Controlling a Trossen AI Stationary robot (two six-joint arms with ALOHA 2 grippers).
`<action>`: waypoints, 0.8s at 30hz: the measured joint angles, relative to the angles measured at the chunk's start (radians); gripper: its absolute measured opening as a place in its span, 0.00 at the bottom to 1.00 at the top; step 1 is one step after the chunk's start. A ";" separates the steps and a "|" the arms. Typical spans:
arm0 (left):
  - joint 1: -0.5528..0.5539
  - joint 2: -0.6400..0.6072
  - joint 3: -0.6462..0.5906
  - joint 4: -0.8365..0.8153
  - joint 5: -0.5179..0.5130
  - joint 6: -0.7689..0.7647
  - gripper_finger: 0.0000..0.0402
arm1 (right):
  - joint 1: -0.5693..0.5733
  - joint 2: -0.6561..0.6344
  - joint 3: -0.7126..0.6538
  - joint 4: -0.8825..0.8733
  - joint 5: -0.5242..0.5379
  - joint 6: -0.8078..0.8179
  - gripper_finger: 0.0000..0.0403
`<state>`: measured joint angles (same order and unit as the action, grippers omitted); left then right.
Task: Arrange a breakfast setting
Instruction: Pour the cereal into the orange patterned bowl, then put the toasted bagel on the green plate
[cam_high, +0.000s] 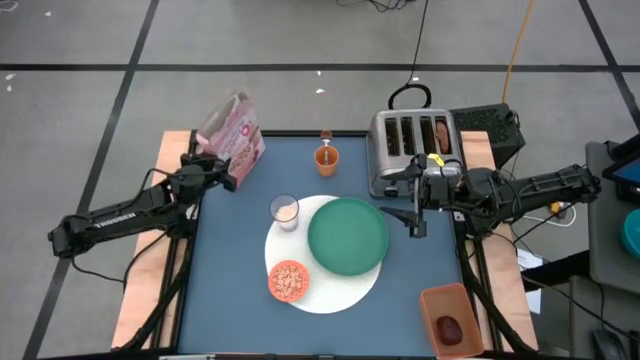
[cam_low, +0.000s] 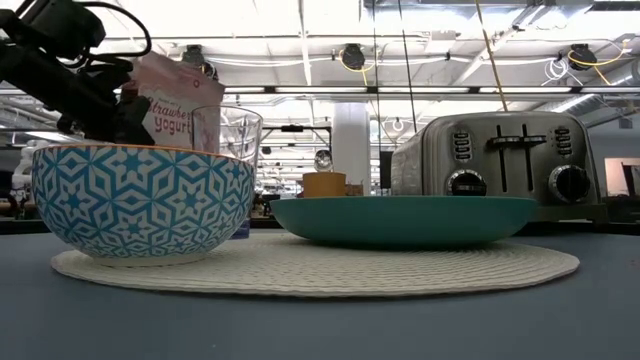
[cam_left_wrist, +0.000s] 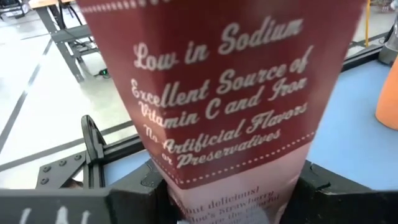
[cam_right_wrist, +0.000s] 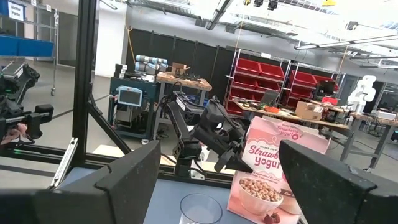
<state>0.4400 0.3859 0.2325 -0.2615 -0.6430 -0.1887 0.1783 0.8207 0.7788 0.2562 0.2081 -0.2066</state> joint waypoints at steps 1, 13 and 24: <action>0.000 0.000 0.000 0.000 0.000 -0.010 0.47 | 0.000 0.000 0.000 0.000 0.000 0.000 0.80; 0.000 0.000 0.000 0.000 0.002 -0.078 0.59 | 0.000 0.000 0.000 0.000 0.000 0.000 0.80; 0.000 0.000 0.000 -0.001 -0.038 -0.103 0.83 | 0.000 0.000 0.000 0.000 0.000 0.000 0.80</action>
<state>0.4400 0.3859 0.2325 -0.2621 -0.6813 -0.2920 0.1784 0.8207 0.7788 0.2565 0.2081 -0.2062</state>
